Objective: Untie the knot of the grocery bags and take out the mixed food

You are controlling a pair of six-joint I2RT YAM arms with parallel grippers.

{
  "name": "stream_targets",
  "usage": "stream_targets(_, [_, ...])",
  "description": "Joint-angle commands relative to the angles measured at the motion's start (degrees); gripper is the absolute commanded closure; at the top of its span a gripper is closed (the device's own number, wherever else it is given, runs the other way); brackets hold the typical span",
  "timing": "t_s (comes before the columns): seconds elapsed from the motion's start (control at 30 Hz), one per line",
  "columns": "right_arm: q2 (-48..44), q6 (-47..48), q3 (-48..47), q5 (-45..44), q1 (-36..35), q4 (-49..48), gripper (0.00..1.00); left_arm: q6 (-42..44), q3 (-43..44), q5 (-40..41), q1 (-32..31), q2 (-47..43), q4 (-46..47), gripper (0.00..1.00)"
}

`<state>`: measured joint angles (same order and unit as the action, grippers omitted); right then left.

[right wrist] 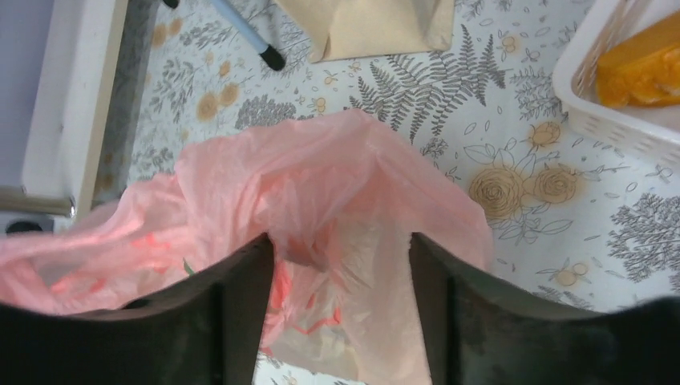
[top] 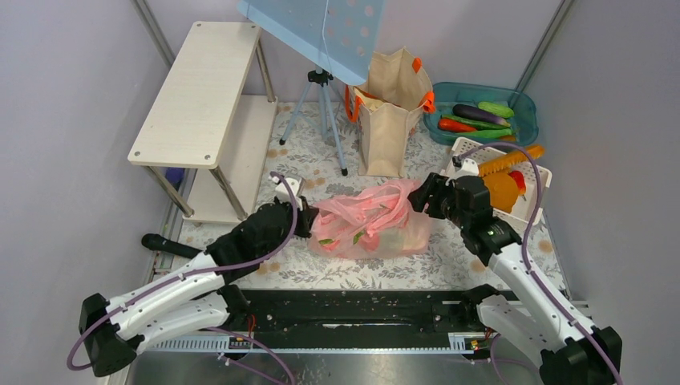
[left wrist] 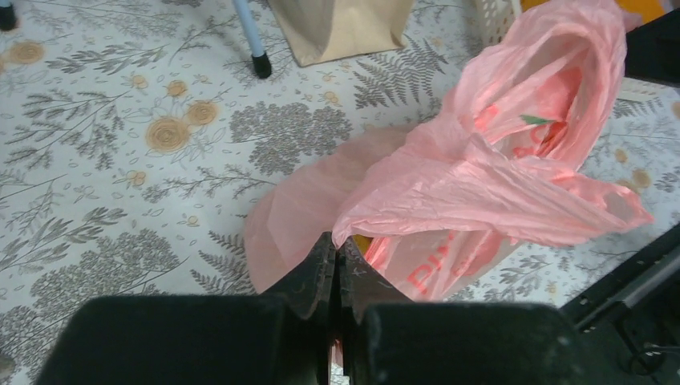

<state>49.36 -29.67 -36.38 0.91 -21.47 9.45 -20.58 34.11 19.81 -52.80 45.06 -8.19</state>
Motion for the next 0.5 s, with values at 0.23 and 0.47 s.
stream_targets(0.23, [-10.9, -1.5, -3.5, 9.8, 0.1, 10.2, 0.12, -8.8, 12.4, -11.9, 7.2, 9.8, 0.2, 1.0])
stream_targets(0.47, [-12.9, -3.6, -2.4, 6.5, -9.2, 5.1, 0.21, -12.0, 13.6, -13.2, 10.0, 13.1, 0.6, 1.0])
